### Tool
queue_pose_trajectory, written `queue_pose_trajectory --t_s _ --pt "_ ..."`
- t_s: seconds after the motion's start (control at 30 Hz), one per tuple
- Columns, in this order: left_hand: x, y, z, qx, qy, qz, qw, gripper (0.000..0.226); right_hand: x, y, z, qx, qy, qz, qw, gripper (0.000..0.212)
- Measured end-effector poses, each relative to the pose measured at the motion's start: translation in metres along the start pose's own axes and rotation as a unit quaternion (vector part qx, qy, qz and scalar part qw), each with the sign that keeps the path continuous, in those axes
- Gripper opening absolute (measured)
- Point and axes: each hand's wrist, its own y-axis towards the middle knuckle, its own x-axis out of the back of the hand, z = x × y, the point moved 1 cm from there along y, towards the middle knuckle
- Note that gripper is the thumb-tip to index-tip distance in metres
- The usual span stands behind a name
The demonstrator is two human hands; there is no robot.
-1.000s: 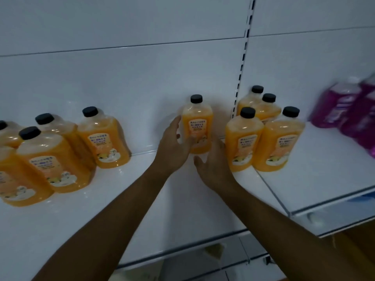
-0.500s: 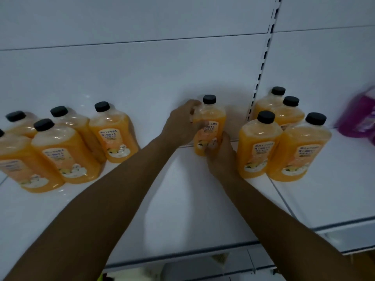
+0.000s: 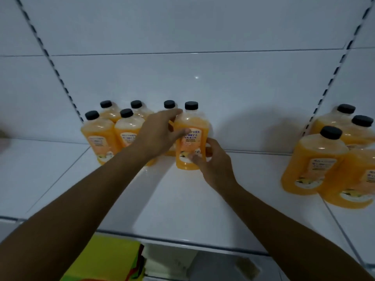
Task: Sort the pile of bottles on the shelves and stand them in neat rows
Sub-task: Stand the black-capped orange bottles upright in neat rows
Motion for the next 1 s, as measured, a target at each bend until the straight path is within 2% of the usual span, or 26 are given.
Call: queue_pose_trajectory --t_s 0.17,0.53,1.0 --pt "0.015 -0.016 0.03 0.051 0.041 -0.017 0.998 0.059 -0.042 0.008 0.006 -0.001 -0.015 0.031 0.999 0.048" --pt "0.004 -0.01 0.061 0.023 0.139 -0.017 0.99 0.053 -0.069 0.026 -0.006 0.005 -0.072 0.016 0.997 0.056" --pt "0.0 -0.014 0.047 0.049 0.22 0.006 0.974 0.056 -0.068 0.025 -0.002 -0.009 -0.098 0.043 0.994 0.048"
